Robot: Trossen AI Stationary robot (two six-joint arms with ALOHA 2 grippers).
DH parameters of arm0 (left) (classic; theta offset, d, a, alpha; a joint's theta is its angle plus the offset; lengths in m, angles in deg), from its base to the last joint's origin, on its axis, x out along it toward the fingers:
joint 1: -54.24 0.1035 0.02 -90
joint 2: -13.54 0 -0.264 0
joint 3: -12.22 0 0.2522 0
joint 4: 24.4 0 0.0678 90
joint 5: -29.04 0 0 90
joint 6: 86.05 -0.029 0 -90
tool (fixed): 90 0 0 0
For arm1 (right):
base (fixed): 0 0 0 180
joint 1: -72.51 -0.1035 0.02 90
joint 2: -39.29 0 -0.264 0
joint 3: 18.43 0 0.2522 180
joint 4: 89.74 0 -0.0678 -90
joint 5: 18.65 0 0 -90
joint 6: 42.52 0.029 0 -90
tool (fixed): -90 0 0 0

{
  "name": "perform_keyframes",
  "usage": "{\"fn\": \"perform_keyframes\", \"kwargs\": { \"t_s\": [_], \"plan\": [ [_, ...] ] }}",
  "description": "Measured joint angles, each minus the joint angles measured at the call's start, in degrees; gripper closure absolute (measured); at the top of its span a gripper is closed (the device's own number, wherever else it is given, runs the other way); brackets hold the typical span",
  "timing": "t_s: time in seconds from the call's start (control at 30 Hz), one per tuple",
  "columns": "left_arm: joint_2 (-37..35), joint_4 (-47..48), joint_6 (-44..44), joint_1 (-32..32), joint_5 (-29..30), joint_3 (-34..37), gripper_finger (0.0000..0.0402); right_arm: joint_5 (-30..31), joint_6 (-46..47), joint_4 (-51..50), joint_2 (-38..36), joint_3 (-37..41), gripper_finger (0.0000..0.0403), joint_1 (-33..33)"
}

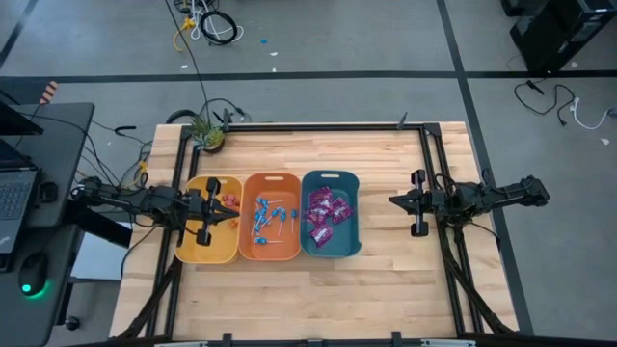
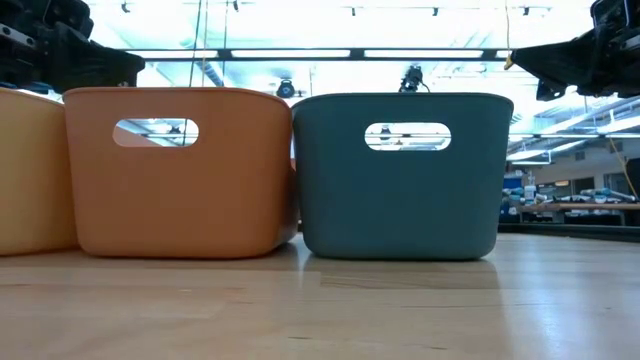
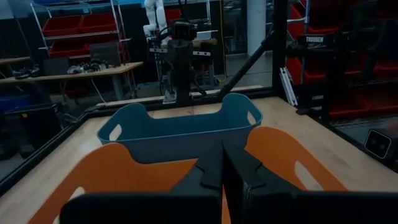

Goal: Sort candy
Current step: Return to Home Position

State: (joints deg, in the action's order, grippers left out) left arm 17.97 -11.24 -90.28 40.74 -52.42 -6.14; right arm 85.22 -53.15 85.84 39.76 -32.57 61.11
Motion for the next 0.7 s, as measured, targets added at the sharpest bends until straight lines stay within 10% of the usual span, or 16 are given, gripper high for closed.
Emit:
{"fn": "perform_keyframes", "kwargs": {
  "t_s": [0.7],
  "plan": [
    [0.0,0.0,0.0,0.0,0.2,0.0,0.0396,0.0,0.0,0.0,0.0,0.0,0.0402,0.0]
  ]
}}
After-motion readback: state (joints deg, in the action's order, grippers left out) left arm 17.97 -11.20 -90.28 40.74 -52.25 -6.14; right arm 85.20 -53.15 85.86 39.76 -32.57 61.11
